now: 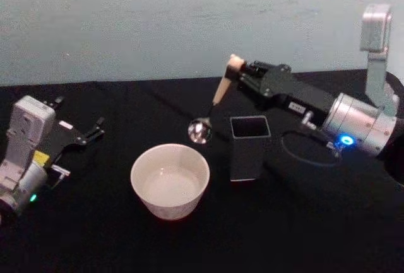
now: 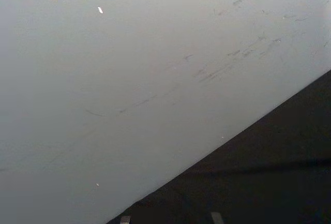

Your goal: Pick up the stirring spoon with one hand, stir inside the cup, then place it back in its original position.

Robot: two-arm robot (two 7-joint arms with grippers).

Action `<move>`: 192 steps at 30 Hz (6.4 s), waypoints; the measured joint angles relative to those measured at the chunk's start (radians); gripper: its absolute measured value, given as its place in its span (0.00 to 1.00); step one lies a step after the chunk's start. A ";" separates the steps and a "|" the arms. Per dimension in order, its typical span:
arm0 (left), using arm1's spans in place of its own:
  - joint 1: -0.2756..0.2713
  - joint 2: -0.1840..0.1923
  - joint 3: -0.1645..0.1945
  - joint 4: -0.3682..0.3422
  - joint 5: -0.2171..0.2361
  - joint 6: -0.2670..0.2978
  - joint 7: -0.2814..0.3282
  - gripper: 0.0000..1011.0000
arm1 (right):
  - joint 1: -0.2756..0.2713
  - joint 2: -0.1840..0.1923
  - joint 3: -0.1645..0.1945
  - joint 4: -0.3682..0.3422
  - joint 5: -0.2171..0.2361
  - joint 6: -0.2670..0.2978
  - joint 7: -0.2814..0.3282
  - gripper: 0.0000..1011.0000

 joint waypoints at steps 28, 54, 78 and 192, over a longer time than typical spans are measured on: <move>0.000 0.000 0.000 0.000 0.000 0.000 0.000 0.99 | -0.014 -0.025 -0.150 0.031 -0.130 -0.042 0.061 0.22; 0.000 0.000 0.000 0.000 0.000 0.000 0.000 0.99 | 0.038 -0.163 -0.187 0.136 -0.208 -0.044 -0.011 0.22; 0.000 0.000 0.000 0.000 0.000 0.000 0.000 0.99 | 0.024 -0.131 -0.100 0.150 -0.206 -0.013 -0.024 0.22; 0.000 0.000 0.000 0.000 0.000 0.000 0.000 0.99 | 0.077 -0.169 -0.188 0.177 -0.153 0.092 -0.060 0.22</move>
